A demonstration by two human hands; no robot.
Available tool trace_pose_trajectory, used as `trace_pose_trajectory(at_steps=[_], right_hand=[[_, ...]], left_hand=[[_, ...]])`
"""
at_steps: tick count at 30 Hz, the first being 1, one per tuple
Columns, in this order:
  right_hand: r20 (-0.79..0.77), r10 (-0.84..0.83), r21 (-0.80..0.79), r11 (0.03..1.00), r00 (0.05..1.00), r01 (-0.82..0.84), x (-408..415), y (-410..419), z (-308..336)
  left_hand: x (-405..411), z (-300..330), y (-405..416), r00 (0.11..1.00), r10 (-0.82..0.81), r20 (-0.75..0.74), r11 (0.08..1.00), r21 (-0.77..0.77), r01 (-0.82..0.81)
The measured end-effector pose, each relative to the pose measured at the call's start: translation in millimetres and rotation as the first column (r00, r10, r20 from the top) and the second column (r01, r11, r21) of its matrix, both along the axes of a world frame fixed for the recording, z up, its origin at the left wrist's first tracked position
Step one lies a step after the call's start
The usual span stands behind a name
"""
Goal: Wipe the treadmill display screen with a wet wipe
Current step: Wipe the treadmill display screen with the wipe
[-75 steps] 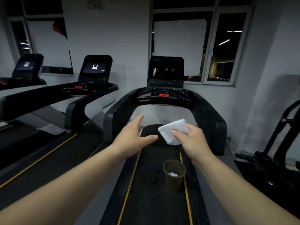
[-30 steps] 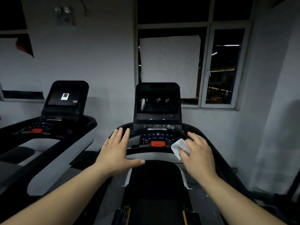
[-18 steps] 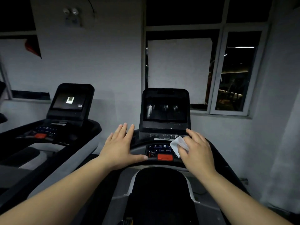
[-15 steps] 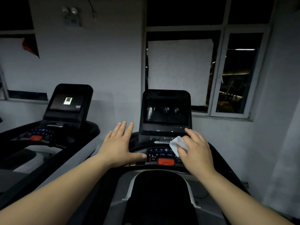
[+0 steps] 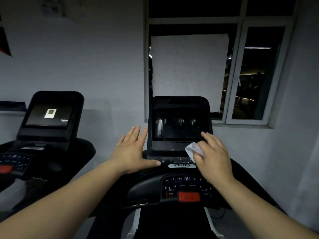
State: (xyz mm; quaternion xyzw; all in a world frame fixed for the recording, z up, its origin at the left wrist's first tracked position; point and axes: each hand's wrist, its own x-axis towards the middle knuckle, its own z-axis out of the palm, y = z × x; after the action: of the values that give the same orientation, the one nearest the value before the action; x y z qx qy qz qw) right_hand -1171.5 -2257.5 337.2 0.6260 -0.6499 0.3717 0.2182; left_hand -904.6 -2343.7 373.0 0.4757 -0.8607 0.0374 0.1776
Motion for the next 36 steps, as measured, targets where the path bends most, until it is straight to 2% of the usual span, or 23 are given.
trace_pose_trajectory(at_steps=[5,13,22,28,36], right_hand=[[-0.062,0.007,0.008,1.000,0.998,-0.006,-20,-74,-11],[-0.056,0.066,-0.002,0.998,0.996,-0.066,-69,-203,-10],[-0.085,0.123,-0.012,0.992,0.989,-0.125,-118,-303,-10],[-0.085,0.123,-0.025,0.992,0.989,-0.125,-125,-366,-19],[-0.104,0.096,0.081,0.993,0.990,-0.088,-114,-457,-34]], left_hand=[[-24,-14,-76,1.000,-0.024,0.010,1.000,0.007,0.024],[-76,-15,-199,1.000,0.020,0.019,1.000,0.005,-0.020],[-128,-9,-293,1.000,0.008,0.002,1.000,0.026,-0.008],[-142,-17,-357,1.000,-0.002,0.023,0.999,0.034,0.001],[-140,-39,-457,0.998,-0.035,0.047,0.998,0.052,0.032]])
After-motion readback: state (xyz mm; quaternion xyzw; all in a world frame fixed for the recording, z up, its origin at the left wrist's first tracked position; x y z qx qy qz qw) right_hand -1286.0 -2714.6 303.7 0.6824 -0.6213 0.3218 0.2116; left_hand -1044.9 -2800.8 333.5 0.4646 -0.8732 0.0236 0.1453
